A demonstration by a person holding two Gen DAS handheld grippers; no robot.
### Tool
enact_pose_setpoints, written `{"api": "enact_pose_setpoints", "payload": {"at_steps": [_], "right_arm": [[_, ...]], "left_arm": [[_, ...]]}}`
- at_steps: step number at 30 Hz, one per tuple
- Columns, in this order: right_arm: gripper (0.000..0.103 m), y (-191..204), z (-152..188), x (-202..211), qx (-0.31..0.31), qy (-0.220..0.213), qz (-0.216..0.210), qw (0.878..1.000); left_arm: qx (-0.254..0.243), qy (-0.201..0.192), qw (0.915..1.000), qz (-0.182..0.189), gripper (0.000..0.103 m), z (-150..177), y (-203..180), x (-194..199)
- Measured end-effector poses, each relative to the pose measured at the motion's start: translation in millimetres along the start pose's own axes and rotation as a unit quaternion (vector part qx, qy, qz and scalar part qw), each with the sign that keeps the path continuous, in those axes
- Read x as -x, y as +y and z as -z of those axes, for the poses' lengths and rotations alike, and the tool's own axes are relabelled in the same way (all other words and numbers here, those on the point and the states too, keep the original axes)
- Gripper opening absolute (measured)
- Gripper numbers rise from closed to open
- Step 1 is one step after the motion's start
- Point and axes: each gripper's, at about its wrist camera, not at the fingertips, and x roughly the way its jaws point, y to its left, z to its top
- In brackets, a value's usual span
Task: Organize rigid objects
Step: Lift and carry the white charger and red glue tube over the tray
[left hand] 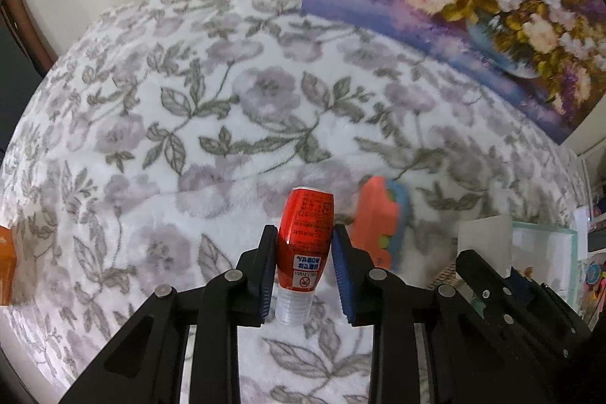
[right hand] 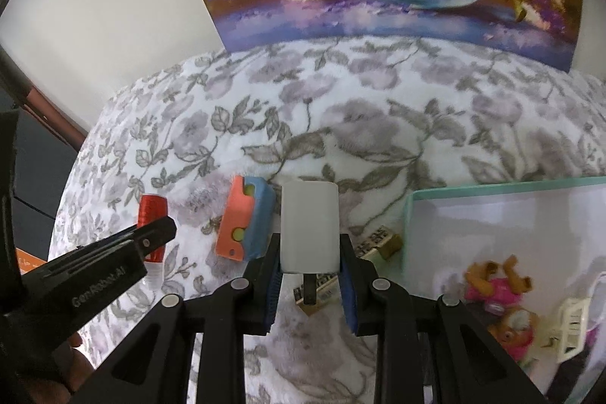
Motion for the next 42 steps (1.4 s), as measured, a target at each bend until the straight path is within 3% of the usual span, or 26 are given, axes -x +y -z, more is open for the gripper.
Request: {"api": "enact_pose_setpoints", "payload": {"at_steps": [10, 20, 30, 34, 36, 42], "right_arm": [[0.029, -39.9, 1.0, 43.7, -0.025, -0.015, 0.03, 0.999], [0.029, -129.7, 7.4, 74.9, -0.092, -0.024, 0.076, 0.993], [0.029, -208.3, 20.0, 86.8, -0.158, -0.025, 0.103, 0.982], [0.029, -225.3, 22.8, 87.3, -0.176, -0.027, 0.101, 0.979], [0.029, -230.0, 23.1, 86.2, -0.182, -0.027, 0.097, 0.978], [0.029, -230.6, 21.0, 78.4, -0.177, -0.025, 0.089, 0.98]], "left_arm": [[-0.033, -0.037, 0.9987, 0.015, 0.03, 2.8, -52.8, 38.0], [-0.09, -0.045, 0.9943, 0.035, 0.03, 21.1, -121.0, 50.5], [-0.159, -0.037, 0.9854, 0.047, 0.03, 41.4, -195.8, 35.8], [-0.184, -0.036, 0.981, 0.05, 0.029, 51.1, -219.3, 27.5], [-0.193, -0.033, 0.9793, 0.051, 0.022, 54.8, -226.7, 22.7], [-0.209, -0.021, 0.9767, 0.045, 0.021, 61.9, -240.1, 4.5]]}}
